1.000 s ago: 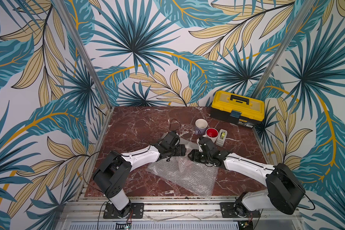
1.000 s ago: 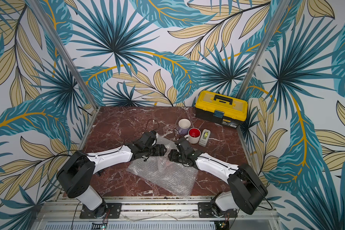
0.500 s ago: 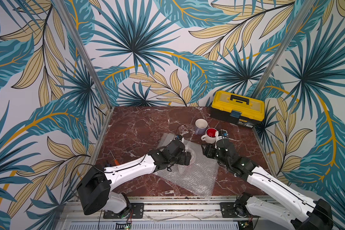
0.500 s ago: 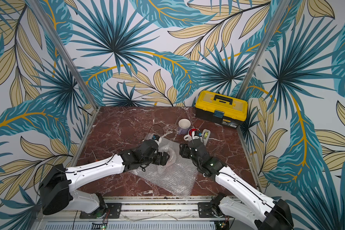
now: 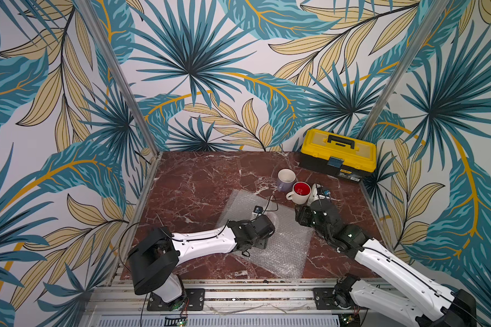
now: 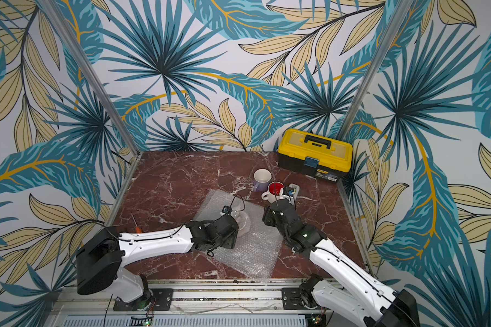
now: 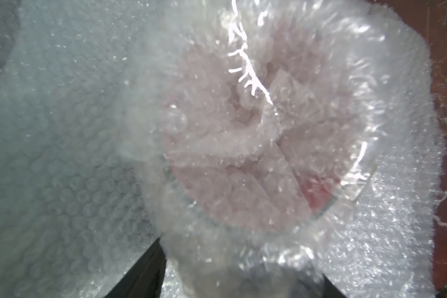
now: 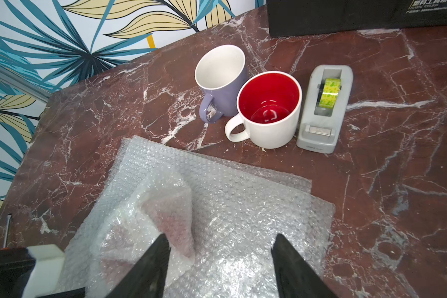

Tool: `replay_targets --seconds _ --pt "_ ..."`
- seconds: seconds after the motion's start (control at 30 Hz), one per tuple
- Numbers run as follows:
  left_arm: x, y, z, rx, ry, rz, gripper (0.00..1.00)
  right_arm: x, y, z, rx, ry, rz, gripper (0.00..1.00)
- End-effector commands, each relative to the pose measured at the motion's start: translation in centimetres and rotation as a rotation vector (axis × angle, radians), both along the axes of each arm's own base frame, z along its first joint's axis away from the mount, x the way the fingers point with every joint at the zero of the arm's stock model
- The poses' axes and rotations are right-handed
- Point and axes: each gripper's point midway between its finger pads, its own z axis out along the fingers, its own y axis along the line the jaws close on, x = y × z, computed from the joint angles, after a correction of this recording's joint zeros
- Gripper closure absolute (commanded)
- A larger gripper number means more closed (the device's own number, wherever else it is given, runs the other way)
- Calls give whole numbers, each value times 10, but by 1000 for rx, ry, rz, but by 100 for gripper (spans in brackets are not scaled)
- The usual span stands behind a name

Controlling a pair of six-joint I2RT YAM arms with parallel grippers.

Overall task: Wrap mugs in bubble wrap
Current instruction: Pick up the bubble wrap from the bubble wrap.

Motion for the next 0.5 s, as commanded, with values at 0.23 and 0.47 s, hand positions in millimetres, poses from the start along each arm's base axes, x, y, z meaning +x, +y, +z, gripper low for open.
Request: replay_targets --seconds 0.23,0.47 --pt "-1 7 -9 44 6 18 63 -2 1 -12 -16 32 17 36" --pt "0 5 -2 46 -4 10 84 -3 1 -15 -14 35 17 36"
